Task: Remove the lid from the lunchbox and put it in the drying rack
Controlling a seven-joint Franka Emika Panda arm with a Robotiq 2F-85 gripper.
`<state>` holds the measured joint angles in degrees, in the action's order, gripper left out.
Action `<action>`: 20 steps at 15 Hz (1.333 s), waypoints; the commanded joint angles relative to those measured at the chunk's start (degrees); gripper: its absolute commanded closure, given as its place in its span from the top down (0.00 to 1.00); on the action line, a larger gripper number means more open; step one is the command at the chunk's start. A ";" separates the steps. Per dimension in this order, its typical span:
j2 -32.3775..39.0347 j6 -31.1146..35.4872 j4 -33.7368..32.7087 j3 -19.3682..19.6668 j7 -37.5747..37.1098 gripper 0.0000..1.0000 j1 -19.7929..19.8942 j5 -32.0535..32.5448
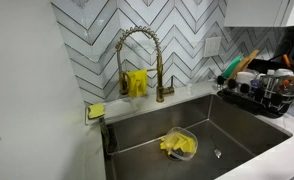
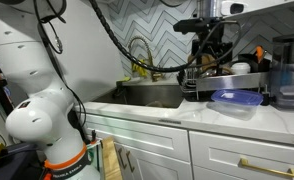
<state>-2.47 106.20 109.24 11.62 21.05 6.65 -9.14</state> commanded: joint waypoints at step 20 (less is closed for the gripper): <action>16.50 -1.79 -8.57 -0.07 6.84 1.00 10.72 -12.19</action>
<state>14.00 104.51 100.86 12.55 28.04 16.41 -21.58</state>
